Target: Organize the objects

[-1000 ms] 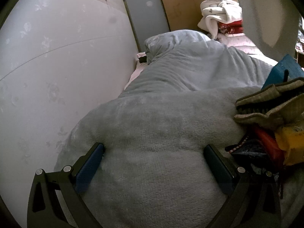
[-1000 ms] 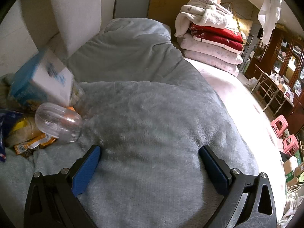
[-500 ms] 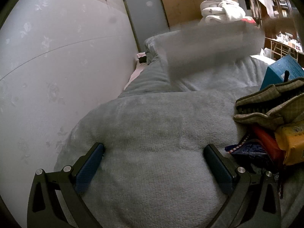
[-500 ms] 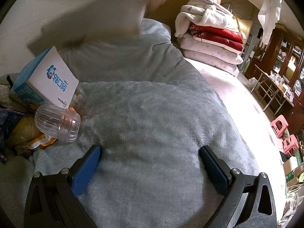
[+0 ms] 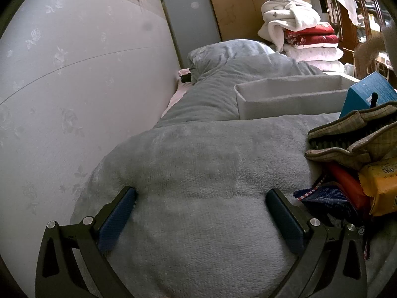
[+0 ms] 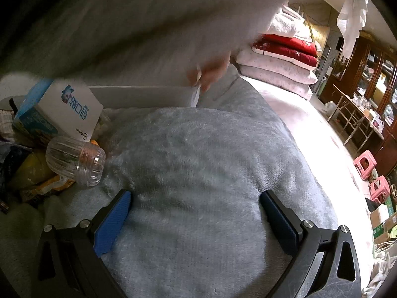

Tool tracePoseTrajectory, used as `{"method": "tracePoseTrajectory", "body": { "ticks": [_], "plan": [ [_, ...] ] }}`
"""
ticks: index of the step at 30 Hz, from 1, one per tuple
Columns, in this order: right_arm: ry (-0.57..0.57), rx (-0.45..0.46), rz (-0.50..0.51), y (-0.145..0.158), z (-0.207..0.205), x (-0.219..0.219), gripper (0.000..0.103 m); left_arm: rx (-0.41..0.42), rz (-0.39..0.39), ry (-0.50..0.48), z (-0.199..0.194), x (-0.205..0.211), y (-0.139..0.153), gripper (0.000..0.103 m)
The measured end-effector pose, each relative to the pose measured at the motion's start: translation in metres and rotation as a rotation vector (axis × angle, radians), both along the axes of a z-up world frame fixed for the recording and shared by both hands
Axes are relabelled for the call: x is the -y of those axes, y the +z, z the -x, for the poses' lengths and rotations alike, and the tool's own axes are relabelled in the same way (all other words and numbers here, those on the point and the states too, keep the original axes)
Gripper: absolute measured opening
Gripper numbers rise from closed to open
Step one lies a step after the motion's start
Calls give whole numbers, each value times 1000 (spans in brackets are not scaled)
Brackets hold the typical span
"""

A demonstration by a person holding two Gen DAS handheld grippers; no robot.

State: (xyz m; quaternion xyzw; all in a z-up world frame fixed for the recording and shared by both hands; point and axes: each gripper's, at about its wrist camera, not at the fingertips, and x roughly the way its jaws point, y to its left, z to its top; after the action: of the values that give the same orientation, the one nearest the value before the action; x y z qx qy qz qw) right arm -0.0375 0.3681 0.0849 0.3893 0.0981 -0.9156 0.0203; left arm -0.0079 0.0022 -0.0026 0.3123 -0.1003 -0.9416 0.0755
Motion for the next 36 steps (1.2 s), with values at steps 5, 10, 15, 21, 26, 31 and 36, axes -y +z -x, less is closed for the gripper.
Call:
{"method": "tracePoseTrajectory", "body": {
  "ticks": [5, 10, 15, 21, 26, 31, 36],
  "plan": [
    [0, 1, -1, 1, 0, 0, 103, -3, 21, 3, -1, -3, 1, 103],
    [0, 1, 0, 1, 0, 1, 103, 11, 24, 1, 1, -5, 2, 103],
    [1, 0, 0, 0, 1, 1, 103, 7, 39, 8, 2, -6, 3, 103],
    [0, 0, 0, 0, 3, 1, 103, 24, 30, 11, 5, -9, 1, 103],
    [0, 0, 0, 0, 2, 2, 103, 27, 22, 13, 7, -12, 0, 103],
    [0, -1, 0, -1, 1, 1, 103, 2, 24, 11, 6, -10, -2, 103],
    [1, -2, 1, -1, 1, 2, 103, 3, 32, 13, 6, -11, -2, 103]
  ]
}}
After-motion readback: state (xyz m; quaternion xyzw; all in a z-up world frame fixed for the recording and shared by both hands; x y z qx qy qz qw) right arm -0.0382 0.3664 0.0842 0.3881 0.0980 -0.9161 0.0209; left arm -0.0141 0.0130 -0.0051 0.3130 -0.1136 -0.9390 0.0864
